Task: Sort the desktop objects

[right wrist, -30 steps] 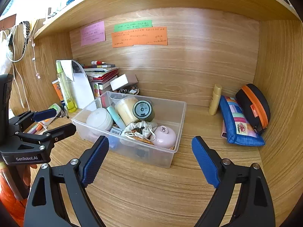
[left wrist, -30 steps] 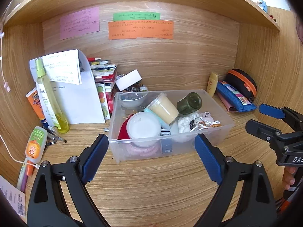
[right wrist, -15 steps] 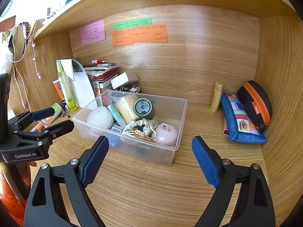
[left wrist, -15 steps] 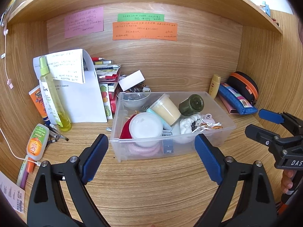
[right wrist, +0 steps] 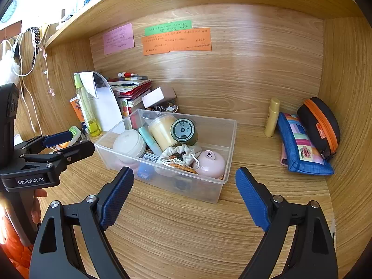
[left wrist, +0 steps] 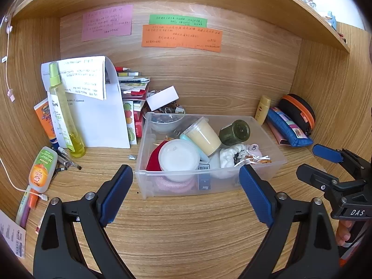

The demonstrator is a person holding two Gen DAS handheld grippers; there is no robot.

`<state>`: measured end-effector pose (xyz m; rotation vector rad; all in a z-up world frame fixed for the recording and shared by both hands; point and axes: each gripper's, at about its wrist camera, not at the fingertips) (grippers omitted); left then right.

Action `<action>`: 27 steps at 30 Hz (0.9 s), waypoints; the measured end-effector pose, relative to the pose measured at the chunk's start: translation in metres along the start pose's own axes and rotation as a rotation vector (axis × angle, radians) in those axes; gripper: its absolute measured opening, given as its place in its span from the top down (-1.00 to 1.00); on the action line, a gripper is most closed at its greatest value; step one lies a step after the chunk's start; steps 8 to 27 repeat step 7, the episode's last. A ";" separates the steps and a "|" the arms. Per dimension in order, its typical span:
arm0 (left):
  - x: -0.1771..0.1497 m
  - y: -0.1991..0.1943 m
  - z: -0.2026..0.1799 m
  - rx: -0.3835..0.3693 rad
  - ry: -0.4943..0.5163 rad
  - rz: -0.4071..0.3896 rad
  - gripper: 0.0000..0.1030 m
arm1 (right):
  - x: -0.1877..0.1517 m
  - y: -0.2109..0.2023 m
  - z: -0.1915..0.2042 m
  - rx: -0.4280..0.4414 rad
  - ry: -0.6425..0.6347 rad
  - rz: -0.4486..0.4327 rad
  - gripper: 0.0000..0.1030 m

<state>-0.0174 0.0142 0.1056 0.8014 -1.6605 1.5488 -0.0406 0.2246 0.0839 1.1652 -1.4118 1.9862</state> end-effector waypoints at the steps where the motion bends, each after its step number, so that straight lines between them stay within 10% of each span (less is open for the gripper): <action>1: 0.000 0.000 0.000 0.001 0.003 -0.001 -0.83 | 0.000 0.000 0.000 0.001 0.003 0.002 -0.71; 27: -0.002 0.001 -0.001 0.012 0.019 -0.005 -0.87 | -0.001 0.004 -0.001 0.001 0.020 0.014 -0.71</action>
Point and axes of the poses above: each gripper's, at about its wrist camera, not at the fingertips, and y roughly the way its jaws point, z to its left, x to its top, and after that the axes turned 4 degrees about y, right-handed
